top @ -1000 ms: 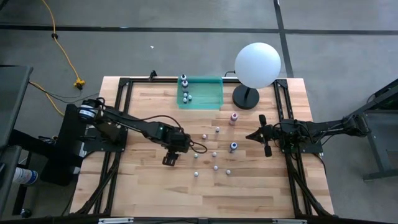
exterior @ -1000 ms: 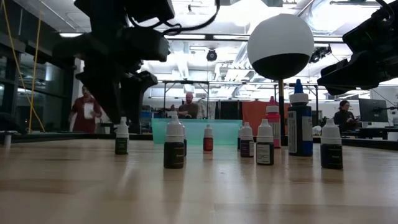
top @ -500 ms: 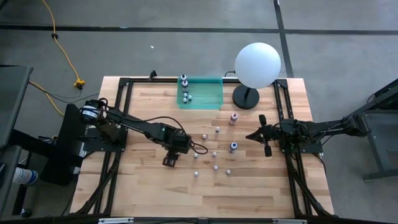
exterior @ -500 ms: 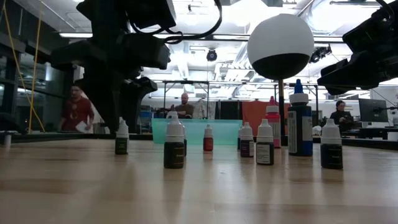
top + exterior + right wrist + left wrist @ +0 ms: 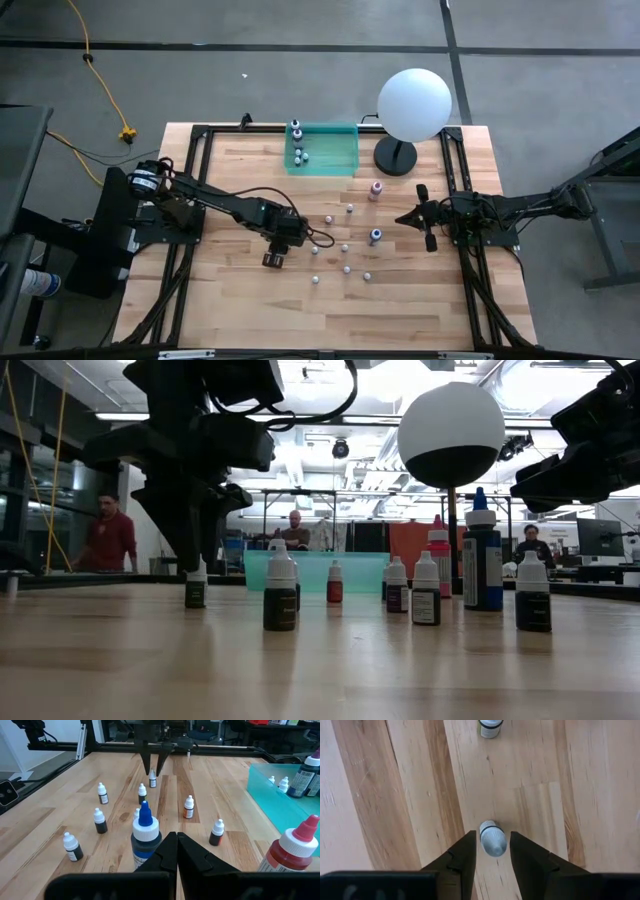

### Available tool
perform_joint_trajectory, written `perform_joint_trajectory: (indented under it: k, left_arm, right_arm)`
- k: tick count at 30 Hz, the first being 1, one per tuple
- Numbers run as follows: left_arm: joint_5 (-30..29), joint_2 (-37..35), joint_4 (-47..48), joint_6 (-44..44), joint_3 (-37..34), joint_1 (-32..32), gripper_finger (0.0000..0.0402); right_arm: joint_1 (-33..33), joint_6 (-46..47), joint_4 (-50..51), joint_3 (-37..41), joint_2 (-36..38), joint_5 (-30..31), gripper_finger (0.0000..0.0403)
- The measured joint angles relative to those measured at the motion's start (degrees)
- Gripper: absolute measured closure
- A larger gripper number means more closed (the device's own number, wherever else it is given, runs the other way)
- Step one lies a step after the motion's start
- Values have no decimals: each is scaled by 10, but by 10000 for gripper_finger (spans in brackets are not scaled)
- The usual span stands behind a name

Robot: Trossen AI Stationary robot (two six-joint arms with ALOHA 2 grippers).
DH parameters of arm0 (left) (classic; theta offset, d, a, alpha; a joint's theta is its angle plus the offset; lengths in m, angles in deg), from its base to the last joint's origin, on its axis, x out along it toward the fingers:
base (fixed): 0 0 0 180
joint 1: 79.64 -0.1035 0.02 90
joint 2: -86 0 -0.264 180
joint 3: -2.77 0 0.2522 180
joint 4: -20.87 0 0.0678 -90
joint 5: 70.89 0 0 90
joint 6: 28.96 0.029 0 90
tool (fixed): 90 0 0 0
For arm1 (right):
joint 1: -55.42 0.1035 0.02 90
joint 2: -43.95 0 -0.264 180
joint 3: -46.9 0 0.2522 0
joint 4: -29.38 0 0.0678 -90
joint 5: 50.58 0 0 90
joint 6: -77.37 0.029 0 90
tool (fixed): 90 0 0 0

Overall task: Pick & Place food coloring
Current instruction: Put the small black food coloring bottle into the bin

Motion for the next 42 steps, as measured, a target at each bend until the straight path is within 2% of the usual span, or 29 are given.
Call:
perform_joint_trajectory:
  k: [26,36,42]
  left_arm:
    - [7,14,-4,-14,0,0,293]
    - [7,14,-1,-15,1,0,372]
    - [4,15,35,-60,25,-1,370]
  right_arm:
    - [0,0,0,0,0,0,402]
    - [0,0,0,0,0,0,402]
    - [0,0,0,0,0,0,402]
